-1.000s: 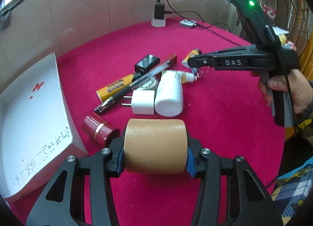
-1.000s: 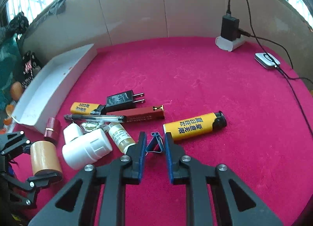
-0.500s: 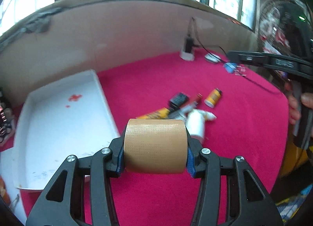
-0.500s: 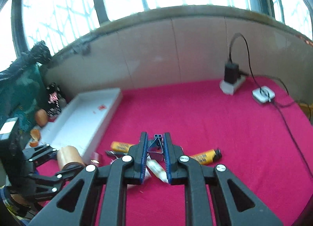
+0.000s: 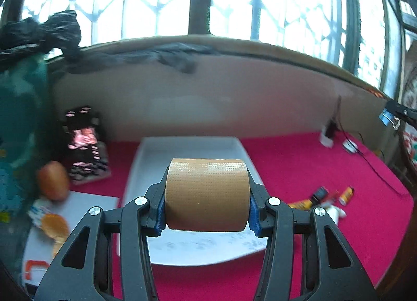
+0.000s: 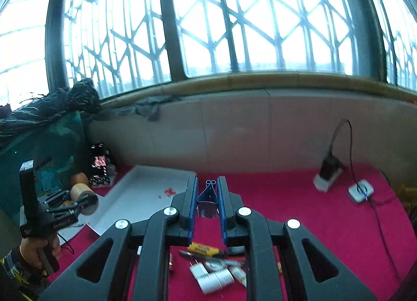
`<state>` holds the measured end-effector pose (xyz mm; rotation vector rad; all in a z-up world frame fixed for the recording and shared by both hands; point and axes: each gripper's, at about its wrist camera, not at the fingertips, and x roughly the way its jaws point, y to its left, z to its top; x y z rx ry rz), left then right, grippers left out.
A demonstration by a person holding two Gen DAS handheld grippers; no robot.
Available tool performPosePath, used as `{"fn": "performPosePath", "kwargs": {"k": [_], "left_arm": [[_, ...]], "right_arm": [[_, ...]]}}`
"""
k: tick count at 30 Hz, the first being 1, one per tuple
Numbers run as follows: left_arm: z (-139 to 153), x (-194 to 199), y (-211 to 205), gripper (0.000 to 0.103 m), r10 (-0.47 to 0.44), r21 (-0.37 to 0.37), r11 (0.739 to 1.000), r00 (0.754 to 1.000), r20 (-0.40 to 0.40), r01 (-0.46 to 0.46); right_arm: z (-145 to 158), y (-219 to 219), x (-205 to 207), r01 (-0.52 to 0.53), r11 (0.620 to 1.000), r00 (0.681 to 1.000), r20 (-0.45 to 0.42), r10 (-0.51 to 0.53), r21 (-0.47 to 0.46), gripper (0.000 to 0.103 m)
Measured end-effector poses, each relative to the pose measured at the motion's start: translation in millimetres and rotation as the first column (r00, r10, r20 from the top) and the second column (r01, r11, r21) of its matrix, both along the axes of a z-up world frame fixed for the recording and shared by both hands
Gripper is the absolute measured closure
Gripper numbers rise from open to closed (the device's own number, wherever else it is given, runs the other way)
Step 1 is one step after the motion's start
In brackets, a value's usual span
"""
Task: Organize rigid objects
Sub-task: 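Carry tape roll and binder clip into the white tray and open both tools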
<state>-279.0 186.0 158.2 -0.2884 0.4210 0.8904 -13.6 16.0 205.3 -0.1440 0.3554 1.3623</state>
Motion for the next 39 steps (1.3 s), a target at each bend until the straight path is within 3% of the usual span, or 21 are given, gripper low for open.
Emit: {"fn": "performPosePath", "kwargs": {"k": [9,17,24,31,39], "left_arm": [[21.4,-35.4,24.5,0.055,0.107,0.052,0.993,0.994,0.011,-0.108],[12.2,-15.1,53.0,0.055,0.126,0.011,0.992,0.992,-0.024,-0.126],[-8.2,15.1,82.8,0.055,0.093,-0.101,0.99,0.995,-0.036,-0.096],[-49.7,31.5,112.5,0.055,0.052,-0.267,0.962,0.998,-0.028,-0.057],[-77.4,46.0,131.3,0.055,0.072,-0.277,0.956,0.991,-0.113,-0.101]], "right_arm": [[21.0,30.6,-24.7,-0.076,0.996,0.997,0.011,0.075,0.039,0.09],[6.3,71.8,-40.4,-0.125,0.992,0.991,-0.045,0.126,0.018,0.09],[-12.6,117.0,-43.1,-0.147,0.988,0.983,-0.123,0.14,-0.052,0.09],[-50.8,162.8,-40.5,-0.184,0.969,0.958,-0.251,0.14,-0.162,0.09],[-82.4,205.6,-54.0,-0.203,0.946,0.954,-0.269,0.133,-0.251,0.09]]}}
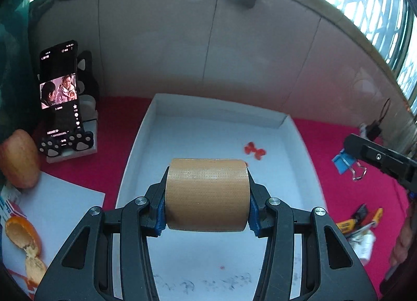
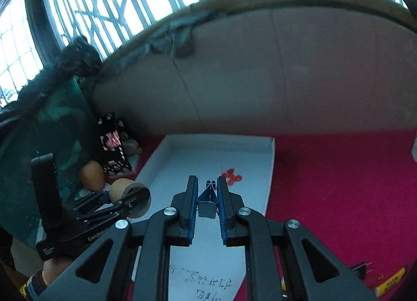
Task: Organize rigid objects
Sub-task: 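Carry tape roll and binder clip into the white tray and open both tools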
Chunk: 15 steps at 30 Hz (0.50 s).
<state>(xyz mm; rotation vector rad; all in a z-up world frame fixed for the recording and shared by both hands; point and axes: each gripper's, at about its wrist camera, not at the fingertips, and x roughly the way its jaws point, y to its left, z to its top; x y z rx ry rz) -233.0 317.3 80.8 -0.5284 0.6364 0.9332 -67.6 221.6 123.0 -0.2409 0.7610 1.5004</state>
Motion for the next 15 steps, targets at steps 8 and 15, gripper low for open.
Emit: {"fn": "performPosePath", "kwargs": {"k": [8,15], "left_arm": [[-17.7,5.2,13.5,0.055,0.052,-0.021,0.998,0.998,-0.041,-0.053],[-24.5,-3.1,31.6,0.052,0.108,-0.068,0.992,0.993,-0.037,-0.11]], "right_arm": [[-26.5,36.8,-14.0,0.001,0.997,1.0,0.007,-0.001,-0.073,0.09],[-39.0,46.6,-18.6,0.007,0.994,1.0,0.02,-0.005,-0.107,0.088]]}}
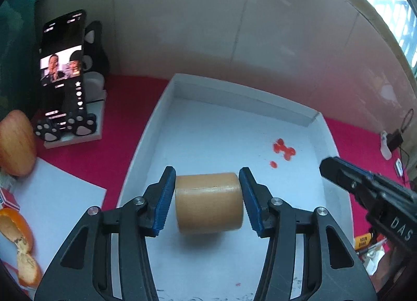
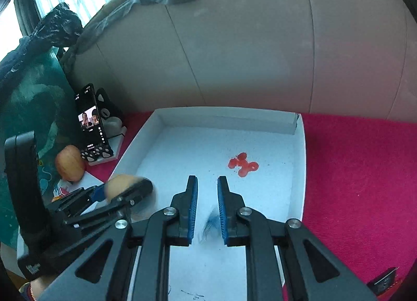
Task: Organize rigid objects
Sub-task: 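Carry tape roll and binder clip into the white tray and open both tools, then move the right tool to the yellow lighter while the left tool approaches the white pill bottle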
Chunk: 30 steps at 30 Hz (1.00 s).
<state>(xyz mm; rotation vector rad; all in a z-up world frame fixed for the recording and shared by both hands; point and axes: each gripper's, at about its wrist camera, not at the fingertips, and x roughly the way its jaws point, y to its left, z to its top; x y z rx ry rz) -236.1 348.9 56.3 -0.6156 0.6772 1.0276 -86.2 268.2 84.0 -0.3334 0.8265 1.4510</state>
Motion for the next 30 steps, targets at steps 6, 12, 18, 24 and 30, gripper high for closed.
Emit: {"fn": "performPosePath", "kwargs": {"k": [6,12,18,24,30], "left_arm": [[12.0,-1.0,-8.2,0.016,0.018,0.059,0.998,1.0,0.026,-0.019],[29.6,-3.0,-22.7,0.0,0.042,0.132,0.99,0.997,0.067,-0.05],[52.5,-11.7,-51.4,0.0,0.016,0.187,0.981,0.988,0.155,-0.045],[65.3,-3.1,-91.6,0.0,-0.1,0.22,0.974,0.969,0.227,0.049],[71.8,24.0,-130.6,0.0,-0.259,0.265,0.943,0.942,0.211,0.2]], "right_arm": [[3.3,-10.1,4.0,0.045,0.998,0.999,0.007,-0.045,0.032,0.015],[24.7,-41.0,21.0,0.12,0.986,0.993,-0.009,-0.119,0.117,0.0],[53.7,-92.4,39.4,0.182,0.954,0.982,0.012,-0.19,0.239,0.0],[80.2,-150.2,65.7,0.275,0.894,0.952,0.029,-0.304,0.354,0.0],[104.4,-222.7,103.2,0.321,0.821,0.92,0.051,-0.389,0.473,0.0]]}}
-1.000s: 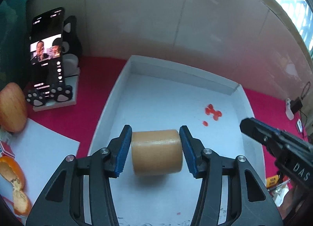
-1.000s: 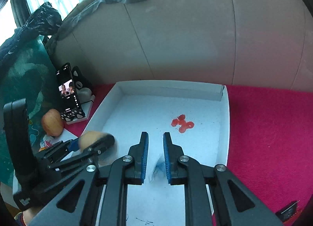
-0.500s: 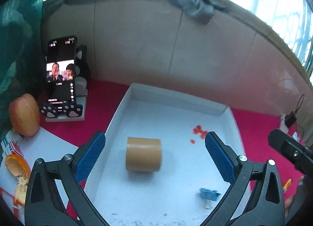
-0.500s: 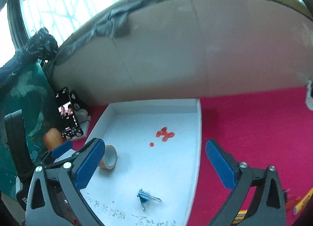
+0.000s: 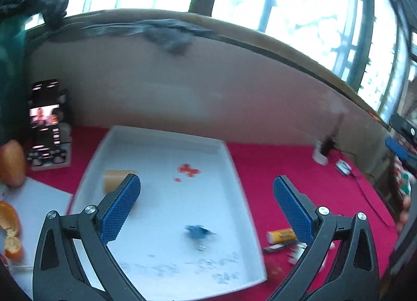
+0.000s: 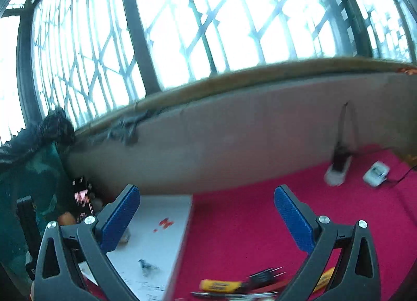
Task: Organize rigid objects
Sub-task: 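Move the right tool to the yellow lighter while the left tool approaches the white pill bottle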
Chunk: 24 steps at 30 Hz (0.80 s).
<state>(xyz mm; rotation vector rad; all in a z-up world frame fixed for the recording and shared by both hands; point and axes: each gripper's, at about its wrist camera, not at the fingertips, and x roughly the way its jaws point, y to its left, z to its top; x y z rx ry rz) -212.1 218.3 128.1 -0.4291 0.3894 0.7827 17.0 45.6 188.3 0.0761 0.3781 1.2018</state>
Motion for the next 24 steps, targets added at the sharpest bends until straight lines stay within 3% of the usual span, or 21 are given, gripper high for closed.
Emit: {"fn": "performPosePath", "kwargs": {"k": [4,7,12,15,18,20,24], "left_arm": [[-4.0,22.7,-22.4,0.0,-0.133,-0.015,0.991,0.991,-0.018,0.132],[-13.5,47.6,-44.3,0.0,-0.237,-0.023,0.972,0.969,-0.07,0.235],[-43.6,88.6,-89.8,0.0,-0.42,-0.054,0.907,0.89,-0.18,0.417],[-58.4,105.4,-116.9,0.0,-0.488,-0.042,0.869,0.842,-0.229,0.493],[-67.2,117.5,-137.1,0.0,-0.545,-0.022,0.828,0.795,-0.268,0.56],[-73.3,130.5,-151.3,0.0,-0.582,-0.011,0.792,0.75,-0.316,0.61],[-83.4,151.2,-159.7,0.004,-0.593,-0.008,0.769,0.709,-0.381,0.639]], "right_arm": [[-7.1,-30.9,24.6,0.049,0.998,0.999,-0.007,-0.049,-0.042,0.0],[-28.1,-46.8,41.9,0.056,0.994,0.997,-0.055,-0.062,-0.098,0.0],[-81.9,-59.7,60.3,0.095,0.96,0.992,-0.052,-0.112,-0.263,0.0],[-120.2,-59.6,79.2,0.113,0.916,0.973,-0.143,-0.18,-0.386,0.0],[-151.0,-58.8,94.0,0.072,0.902,0.942,-0.268,-0.202,-0.425,0.0],[-160.5,-56.3,96.7,0.042,0.904,0.931,-0.311,-0.19,-0.425,0.0],[-165.0,-40.1,89.5,-0.003,0.903,0.932,-0.328,-0.154,-0.431,0.001]]}}
